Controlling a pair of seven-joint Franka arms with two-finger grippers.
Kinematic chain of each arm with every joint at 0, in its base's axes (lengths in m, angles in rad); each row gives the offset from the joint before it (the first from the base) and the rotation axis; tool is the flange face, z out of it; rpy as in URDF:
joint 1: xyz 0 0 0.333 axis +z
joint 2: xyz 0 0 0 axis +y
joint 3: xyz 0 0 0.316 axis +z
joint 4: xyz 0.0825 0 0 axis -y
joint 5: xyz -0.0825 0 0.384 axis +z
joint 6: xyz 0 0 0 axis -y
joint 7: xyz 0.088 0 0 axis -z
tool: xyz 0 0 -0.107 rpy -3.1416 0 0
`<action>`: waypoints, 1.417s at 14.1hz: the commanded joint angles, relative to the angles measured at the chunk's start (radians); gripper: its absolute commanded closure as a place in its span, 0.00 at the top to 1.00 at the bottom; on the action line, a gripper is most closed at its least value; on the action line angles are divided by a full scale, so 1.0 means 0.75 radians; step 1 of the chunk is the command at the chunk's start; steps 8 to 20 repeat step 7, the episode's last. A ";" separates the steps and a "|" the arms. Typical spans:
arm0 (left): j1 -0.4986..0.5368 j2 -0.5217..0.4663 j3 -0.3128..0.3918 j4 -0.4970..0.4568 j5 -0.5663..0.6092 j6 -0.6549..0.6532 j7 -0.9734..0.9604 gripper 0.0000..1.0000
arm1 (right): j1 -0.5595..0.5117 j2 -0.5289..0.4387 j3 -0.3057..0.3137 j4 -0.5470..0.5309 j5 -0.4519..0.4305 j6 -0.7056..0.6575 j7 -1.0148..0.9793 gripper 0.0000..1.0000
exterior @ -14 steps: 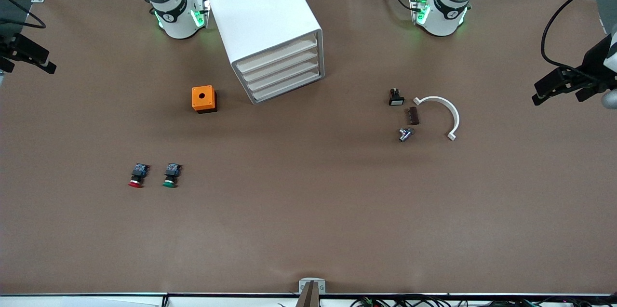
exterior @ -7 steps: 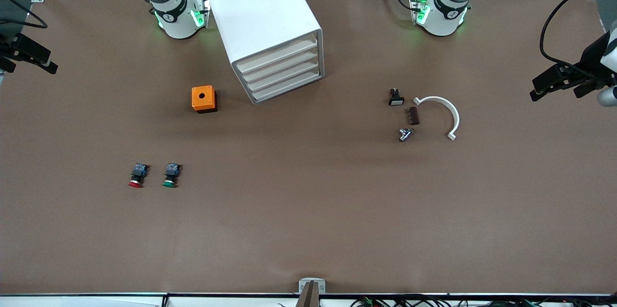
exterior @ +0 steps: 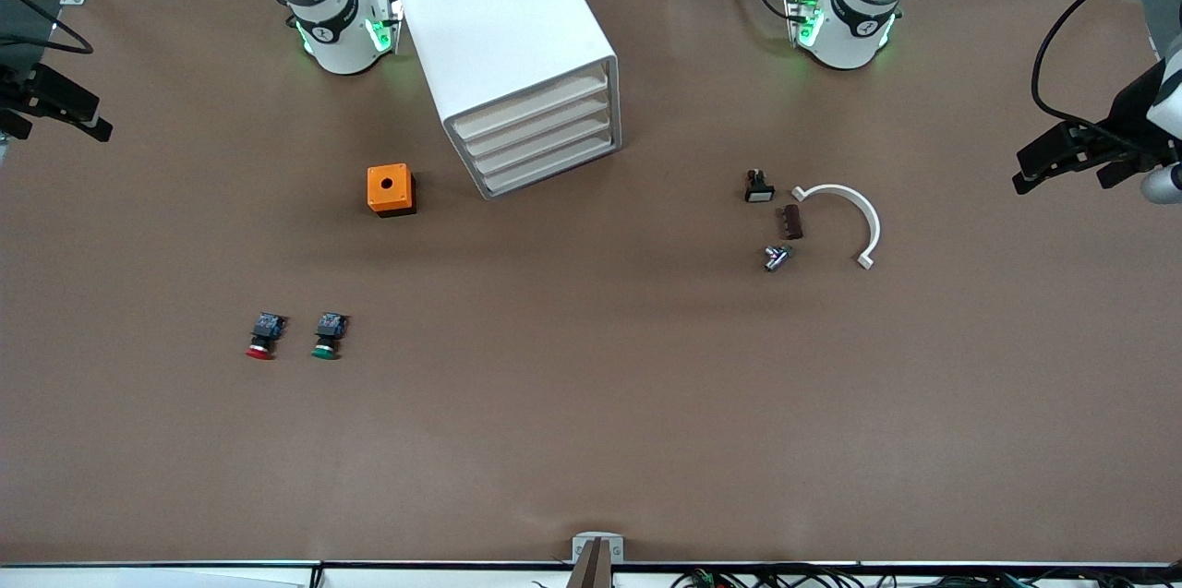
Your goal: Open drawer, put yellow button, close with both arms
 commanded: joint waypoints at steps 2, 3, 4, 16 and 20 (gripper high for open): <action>0.009 0.005 -0.018 0.027 0.005 -0.027 -0.005 1.00 | -0.003 -0.038 0.008 -0.035 0.002 0.008 0.018 1.00; 0.011 0.007 -0.018 0.027 0.005 -0.027 -0.003 1.00 | -0.003 -0.038 0.008 -0.035 0.002 0.008 0.018 1.00; 0.007 0.005 -0.018 0.027 0.005 -0.025 -0.005 1.00 | -0.001 -0.038 0.008 -0.035 0.002 0.008 0.018 1.00; 0.005 0.005 -0.018 0.027 0.001 -0.025 -0.007 1.00 | -0.003 -0.038 0.008 -0.035 0.002 0.006 0.016 1.00; 0.005 0.005 -0.018 0.027 0.001 -0.025 -0.007 1.00 | -0.003 -0.038 0.008 -0.035 0.002 0.006 0.016 1.00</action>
